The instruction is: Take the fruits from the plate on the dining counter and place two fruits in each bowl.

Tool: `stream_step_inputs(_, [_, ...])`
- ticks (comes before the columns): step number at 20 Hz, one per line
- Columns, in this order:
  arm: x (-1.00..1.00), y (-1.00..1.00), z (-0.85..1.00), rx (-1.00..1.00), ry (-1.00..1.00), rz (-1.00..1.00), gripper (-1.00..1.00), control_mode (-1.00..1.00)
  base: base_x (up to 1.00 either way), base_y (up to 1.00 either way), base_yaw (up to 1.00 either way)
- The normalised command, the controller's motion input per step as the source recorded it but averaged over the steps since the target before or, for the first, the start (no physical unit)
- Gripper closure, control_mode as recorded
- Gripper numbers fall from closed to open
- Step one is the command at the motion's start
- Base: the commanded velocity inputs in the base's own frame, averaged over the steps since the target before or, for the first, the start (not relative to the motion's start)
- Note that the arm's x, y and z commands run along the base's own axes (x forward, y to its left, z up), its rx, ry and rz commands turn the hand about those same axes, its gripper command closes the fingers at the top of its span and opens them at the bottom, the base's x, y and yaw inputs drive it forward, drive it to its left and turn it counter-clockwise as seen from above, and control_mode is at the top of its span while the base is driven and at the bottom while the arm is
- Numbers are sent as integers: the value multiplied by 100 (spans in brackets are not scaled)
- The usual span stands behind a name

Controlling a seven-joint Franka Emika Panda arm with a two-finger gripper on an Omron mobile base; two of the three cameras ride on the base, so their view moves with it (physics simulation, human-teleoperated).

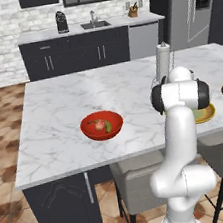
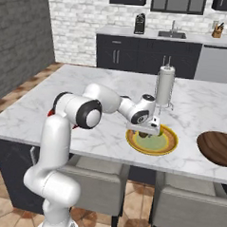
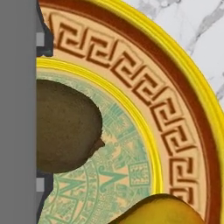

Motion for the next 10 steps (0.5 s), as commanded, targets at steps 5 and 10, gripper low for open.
stream_step_inputs(5, [1,-1,0,4,0,0,100,-100,0,0,0])
stream_step_inputs(10, [-2,0,0,0,-1,0,100,-100,0,0,0])
